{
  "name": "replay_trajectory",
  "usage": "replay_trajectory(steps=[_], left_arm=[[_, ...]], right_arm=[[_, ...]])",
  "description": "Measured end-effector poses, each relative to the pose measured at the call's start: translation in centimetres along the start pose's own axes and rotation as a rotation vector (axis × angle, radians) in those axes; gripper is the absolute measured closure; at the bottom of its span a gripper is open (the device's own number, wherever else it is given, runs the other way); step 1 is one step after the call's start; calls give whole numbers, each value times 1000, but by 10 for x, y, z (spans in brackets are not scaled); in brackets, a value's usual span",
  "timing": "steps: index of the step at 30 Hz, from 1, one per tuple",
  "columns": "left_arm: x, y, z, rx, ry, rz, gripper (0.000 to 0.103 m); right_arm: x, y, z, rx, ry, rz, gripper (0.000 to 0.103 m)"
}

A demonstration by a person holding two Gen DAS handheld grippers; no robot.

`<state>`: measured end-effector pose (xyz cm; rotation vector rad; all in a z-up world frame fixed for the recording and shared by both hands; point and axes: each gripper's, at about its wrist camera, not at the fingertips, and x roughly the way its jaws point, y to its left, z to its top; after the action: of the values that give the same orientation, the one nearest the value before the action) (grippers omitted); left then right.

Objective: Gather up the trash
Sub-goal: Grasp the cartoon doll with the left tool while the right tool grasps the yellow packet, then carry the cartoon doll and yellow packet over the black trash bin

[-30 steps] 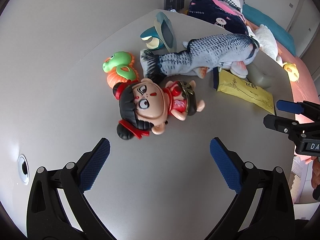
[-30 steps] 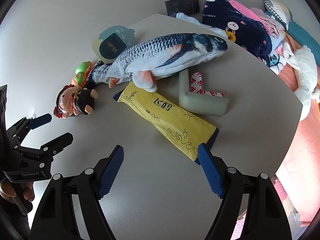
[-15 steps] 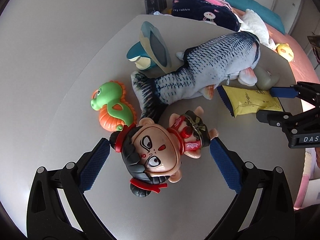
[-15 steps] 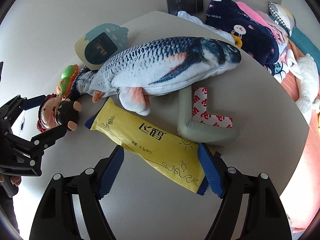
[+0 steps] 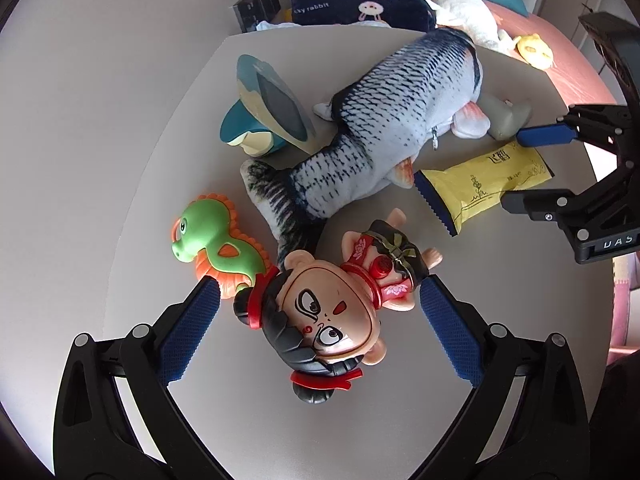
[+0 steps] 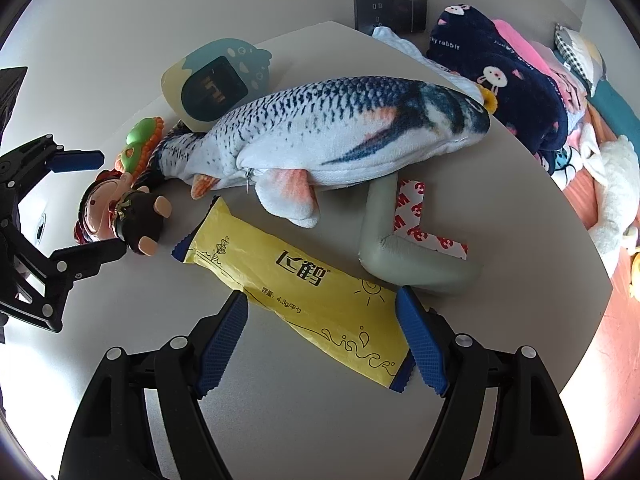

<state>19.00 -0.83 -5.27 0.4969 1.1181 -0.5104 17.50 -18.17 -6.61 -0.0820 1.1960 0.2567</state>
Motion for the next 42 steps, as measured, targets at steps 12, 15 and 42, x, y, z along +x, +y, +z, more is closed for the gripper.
replay_trajectory(steps=[12,15,42], left_arm=[[18,-8,-6,8,40,-67,28],[15,-15,-14,-18,24,-71,28],[-48,-62,-75,-419,-148,-87,28]], right_arm=[[10,11,2,-99,20,-59,27],[6,11,1,-101,16,-50,41],[-66,-15,-69,119,-82,41,84]])
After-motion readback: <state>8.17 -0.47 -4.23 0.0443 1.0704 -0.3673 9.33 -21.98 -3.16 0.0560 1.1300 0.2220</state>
